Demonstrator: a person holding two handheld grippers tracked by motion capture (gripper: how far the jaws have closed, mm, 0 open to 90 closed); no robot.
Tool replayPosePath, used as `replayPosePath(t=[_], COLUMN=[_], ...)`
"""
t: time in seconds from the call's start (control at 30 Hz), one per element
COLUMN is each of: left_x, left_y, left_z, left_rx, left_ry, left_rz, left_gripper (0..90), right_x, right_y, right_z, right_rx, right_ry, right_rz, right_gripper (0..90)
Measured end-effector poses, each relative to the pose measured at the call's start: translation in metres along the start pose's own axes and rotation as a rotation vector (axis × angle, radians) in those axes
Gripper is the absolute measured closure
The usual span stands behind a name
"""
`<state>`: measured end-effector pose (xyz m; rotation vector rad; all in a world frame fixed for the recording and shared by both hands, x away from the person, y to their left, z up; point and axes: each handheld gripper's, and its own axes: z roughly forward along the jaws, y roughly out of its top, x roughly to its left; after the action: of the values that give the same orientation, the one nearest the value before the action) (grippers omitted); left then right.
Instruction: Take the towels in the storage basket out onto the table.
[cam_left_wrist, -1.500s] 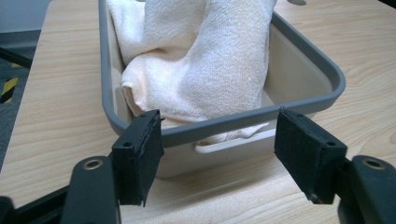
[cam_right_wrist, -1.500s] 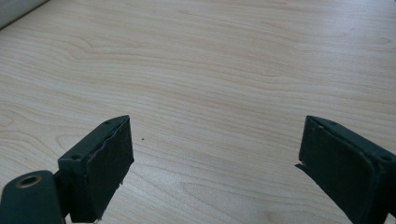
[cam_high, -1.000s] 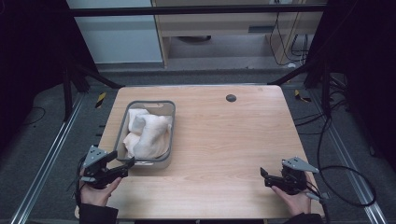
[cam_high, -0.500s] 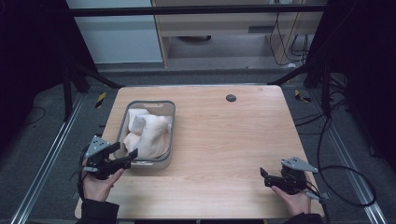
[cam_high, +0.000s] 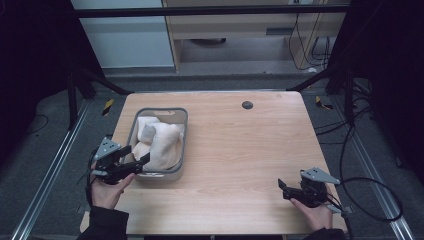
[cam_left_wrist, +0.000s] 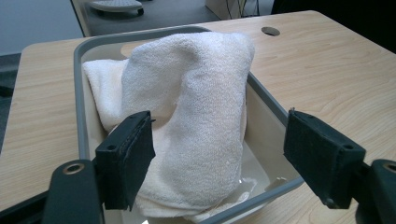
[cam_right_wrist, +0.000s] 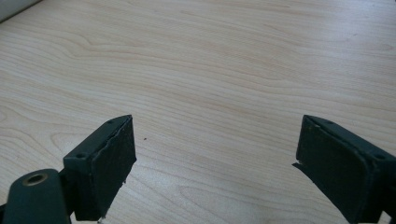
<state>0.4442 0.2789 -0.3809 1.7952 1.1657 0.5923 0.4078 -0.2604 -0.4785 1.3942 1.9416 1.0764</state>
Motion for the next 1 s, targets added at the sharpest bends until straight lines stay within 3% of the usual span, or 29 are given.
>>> replayPosePath(t=[0.33, 1.0], left_x=[-0.001, 0.001], left_y=[0.012, 0.019], left_z=[0.014, 0.051], left_rx=[0.037, 0.117], left_ry=[0.008, -0.013], left_rz=[0.034, 0.035], left_gripper=[23.3, 20.7], right_x=[0.000, 0.001], right_y=[0.000, 0.002], right_z=[0.001, 0.004], right_rx=[0.002, 0.006], right_ry=[0.005, 0.010], right_rz=[-0.002, -0.009], right_gripper=[11.8, 12.0])
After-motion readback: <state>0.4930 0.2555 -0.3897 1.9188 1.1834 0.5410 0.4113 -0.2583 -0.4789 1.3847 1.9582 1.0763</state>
